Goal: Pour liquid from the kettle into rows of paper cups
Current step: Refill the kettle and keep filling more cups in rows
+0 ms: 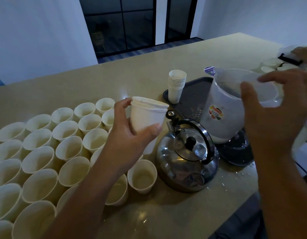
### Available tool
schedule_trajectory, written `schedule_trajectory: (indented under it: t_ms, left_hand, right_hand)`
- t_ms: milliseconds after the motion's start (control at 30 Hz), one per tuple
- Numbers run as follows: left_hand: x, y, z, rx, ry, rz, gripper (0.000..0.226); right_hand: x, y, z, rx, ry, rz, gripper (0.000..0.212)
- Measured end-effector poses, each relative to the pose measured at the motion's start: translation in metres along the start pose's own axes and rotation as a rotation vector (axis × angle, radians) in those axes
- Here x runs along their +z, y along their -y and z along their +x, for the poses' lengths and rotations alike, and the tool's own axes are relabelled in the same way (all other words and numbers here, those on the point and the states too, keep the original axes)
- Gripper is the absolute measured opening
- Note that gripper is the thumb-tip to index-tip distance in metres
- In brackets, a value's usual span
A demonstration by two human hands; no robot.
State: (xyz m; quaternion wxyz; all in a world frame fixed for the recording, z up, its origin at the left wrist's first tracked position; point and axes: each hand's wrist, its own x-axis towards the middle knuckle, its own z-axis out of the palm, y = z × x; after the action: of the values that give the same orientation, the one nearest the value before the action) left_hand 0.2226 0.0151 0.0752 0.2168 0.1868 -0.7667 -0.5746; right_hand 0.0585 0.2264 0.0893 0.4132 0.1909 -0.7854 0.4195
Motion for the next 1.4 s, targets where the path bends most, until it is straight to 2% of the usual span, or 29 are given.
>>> schedule_trajectory:
  t_ms: [67, 133, 200, 333, 400, 533, 733, 1033, 1333, 1400]
  left_hand:
    - [0.009, -0.007, -0.005, 0.001, 0.043, -0.047, 0.076]
    - [0.021, -0.012, -0.01, 0.009, 0.091, -0.074, 0.074]
    - [0.035, -0.013, -0.013, 0.013, 0.13, -0.106, 0.067]
    - [0.059, -0.01, -0.017, 0.012, 0.134, -0.111, 0.073]
    - [0.068, -0.008, -0.018, 0.029, 0.117, -0.11, 0.075]
    - [0.079, -0.012, -0.017, 0.058, 0.122, -0.095, 0.071]
    - [0.089, -0.009, -0.007, 0.079, 0.111, -0.04, 0.071]
    - [0.092, -0.013, -0.004, 0.08, 0.121, -0.02, 0.073]
    - [0.092, -0.016, -0.002, 0.073, 0.137, -0.016, 0.069]
    - [0.092, -0.015, -0.002, 0.07, 0.135, -0.014, 0.069]
  right_hand:
    - [-0.006, -0.02, 0.005, 0.11, 0.029, -0.041, 0.052]
    - [-0.009, -0.036, 0.006, 0.278, 0.186, -0.033, 0.066]
    - [-0.012, -0.049, 0.003, 0.339, 0.302, -0.04, 0.072]
    - [-0.017, -0.07, 0.003, 0.417, 0.196, -0.137, 0.072]
    - [-0.016, -0.081, 0.002, 0.472, 0.222, -0.037, 0.072]
    - [-0.012, -0.097, 0.0, 0.484, 0.244, 0.189, 0.059]
    - [0.0, -0.106, 0.0, 0.431, 0.241, 0.166, 0.045]
    - [0.007, -0.143, 0.025, 0.421, 0.126, 0.021, 0.043]
    - [0.009, -0.175, 0.048, 0.447, 0.119, -0.026, 0.044]
    - [0.009, -0.171, 0.048, 0.448, 0.136, -0.059, 0.05]
